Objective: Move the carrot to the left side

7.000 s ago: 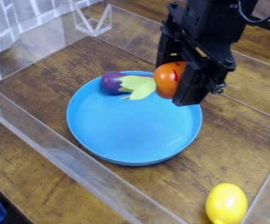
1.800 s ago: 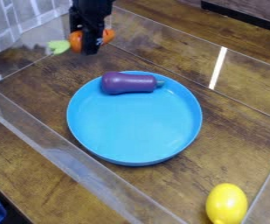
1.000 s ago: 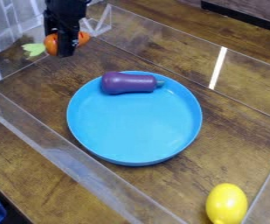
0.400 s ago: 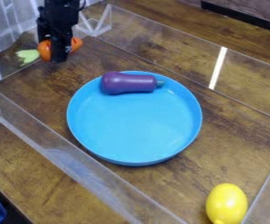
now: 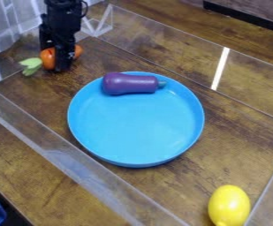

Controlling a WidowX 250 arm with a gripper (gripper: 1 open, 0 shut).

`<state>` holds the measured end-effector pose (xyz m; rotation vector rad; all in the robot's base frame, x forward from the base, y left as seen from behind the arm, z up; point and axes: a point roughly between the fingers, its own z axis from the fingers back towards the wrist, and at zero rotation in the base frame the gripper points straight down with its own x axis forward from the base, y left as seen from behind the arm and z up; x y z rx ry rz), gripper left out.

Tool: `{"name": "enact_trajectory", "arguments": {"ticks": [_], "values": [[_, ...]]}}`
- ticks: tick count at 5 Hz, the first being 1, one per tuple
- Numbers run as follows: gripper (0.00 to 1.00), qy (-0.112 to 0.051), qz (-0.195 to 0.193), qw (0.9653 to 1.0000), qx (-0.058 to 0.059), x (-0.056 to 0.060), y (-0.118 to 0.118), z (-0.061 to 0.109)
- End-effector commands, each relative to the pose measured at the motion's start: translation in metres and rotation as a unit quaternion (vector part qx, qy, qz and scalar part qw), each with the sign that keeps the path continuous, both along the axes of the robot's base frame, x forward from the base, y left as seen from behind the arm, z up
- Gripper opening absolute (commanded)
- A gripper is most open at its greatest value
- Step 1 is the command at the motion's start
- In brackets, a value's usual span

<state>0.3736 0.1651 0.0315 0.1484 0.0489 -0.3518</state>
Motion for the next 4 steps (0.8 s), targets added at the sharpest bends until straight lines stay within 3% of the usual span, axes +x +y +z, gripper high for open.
{"name": "enact_trajectory", "arguments": {"ticks": [1,4], "values": [[1.00,-0.028,0.013,0.9995,0.003,0.0042,0.0119,0.0188],[1.00,-0.028,0.014,0.9994,-0.013,0.0031,0.0111,0.0194]]}}
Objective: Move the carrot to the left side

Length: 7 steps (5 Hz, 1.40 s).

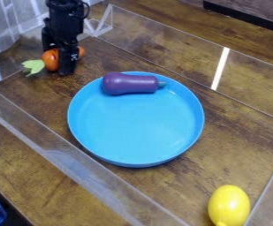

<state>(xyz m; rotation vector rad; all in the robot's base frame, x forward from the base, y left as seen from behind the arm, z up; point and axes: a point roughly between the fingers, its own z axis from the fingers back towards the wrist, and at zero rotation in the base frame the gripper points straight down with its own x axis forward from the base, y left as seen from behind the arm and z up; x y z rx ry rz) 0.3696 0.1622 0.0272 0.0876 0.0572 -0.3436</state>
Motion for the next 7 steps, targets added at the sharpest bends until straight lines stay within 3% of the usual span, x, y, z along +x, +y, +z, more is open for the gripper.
{"name": "enact_trajectory", "arguments": {"ticks": [1,5,7], "values": [[1.00,-0.037,0.010,0.9992,0.010,0.0065,0.0138,0.0247],[1.00,-0.041,0.010,0.9991,-0.009,0.0041,0.0101,0.0316],[1.00,-0.052,-0.003,0.9986,-0.012,0.0106,0.0137,0.0330]]}}
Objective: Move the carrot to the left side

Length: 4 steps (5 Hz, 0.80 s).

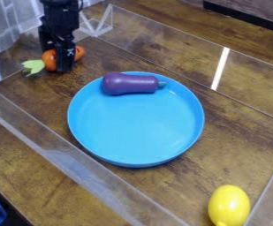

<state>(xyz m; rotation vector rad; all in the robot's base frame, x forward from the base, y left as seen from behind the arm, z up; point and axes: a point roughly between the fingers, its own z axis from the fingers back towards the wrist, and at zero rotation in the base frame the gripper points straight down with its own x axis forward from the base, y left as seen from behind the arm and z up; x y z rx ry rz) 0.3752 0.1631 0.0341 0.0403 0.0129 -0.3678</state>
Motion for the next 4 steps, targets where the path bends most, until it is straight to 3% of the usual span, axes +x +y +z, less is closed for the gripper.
{"name": "enact_trajectory", "arguments": {"ticks": [1,4], "values": [[1.00,-0.040,0.006,0.9991,0.015,0.0081,0.0152,0.0254],[1.00,-0.054,0.001,0.9985,0.010,0.0128,0.0215,0.0286]]}}
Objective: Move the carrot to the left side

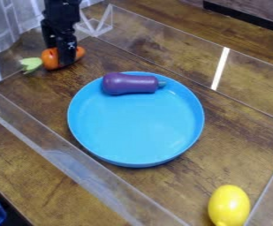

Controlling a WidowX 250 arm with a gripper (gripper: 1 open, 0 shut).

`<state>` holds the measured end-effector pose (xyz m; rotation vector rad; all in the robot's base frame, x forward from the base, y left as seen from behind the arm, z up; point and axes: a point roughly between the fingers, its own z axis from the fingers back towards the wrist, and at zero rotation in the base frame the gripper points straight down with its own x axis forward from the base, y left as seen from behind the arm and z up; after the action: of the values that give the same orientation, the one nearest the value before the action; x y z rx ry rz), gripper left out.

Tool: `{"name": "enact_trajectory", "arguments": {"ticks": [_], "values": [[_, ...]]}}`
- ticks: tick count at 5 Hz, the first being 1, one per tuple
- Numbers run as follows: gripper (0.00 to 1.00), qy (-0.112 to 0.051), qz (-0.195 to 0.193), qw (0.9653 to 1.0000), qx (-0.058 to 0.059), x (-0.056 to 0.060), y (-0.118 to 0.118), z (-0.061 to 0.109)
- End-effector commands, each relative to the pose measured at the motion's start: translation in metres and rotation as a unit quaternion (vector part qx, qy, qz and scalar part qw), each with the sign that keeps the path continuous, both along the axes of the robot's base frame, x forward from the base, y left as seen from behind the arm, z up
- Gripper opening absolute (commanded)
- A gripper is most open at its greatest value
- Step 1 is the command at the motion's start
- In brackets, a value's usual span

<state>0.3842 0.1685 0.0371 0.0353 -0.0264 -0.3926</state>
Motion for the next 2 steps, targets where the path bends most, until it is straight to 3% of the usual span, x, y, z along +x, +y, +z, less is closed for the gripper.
{"name": "enact_trajectory", "arguments": {"ticks": [1,2], "values": [[1.00,-0.041,0.015,0.9990,0.012,0.0047,0.0182,0.0274],[1.00,-0.044,0.016,0.9989,0.010,0.0053,0.0204,0.0282]]}}
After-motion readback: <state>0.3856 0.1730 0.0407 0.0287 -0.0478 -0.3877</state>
